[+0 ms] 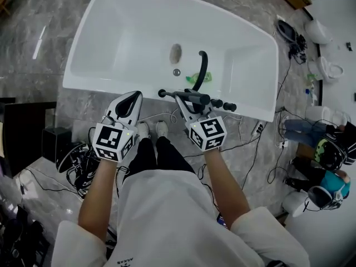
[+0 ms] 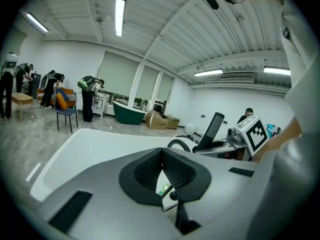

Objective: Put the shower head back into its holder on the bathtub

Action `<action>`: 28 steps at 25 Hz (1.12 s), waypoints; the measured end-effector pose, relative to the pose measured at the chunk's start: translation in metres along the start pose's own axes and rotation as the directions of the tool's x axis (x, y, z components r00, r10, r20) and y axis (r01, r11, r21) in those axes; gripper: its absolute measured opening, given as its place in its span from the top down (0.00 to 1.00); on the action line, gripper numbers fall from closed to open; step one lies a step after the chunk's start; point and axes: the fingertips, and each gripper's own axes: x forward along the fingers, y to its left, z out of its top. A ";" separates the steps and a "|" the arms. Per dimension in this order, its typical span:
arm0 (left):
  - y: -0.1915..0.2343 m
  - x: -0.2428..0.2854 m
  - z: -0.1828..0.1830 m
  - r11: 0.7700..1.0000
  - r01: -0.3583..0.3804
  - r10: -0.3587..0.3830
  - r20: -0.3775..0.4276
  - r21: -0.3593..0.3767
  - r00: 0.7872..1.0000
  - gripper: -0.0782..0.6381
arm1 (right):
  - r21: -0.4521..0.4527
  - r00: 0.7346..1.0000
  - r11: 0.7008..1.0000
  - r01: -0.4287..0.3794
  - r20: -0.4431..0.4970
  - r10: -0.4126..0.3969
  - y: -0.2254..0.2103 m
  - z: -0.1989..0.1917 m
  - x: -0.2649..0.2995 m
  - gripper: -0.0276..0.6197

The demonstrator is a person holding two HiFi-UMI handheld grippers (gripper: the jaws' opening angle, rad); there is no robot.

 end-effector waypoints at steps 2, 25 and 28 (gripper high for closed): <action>0.000 0.003 -0.005 1.000 -0.010 0.010 -0.007 -0.003 1.000 0.88 | 0.002 1.000 1.000 -0.007 -0.010 0.007 -0.002 -0.007 0.004 0.74; 0.014 0.033 -0.076 0.991 -0.093 0.085 -0.088 -0.091 0.992 0.88 | 0.002 0.992 1.000 0.005 -0.129 -0.005 -0.019 -0.095 0.070 0.74; 0.015 0.037 -0.081 0.990 -0.096 0.086 -0.091 -0.106 0.992 0.88 | 0.020 0.989 0.999 0.025 -0.147 -0.022 -0.026 -0.107 0.081 0.74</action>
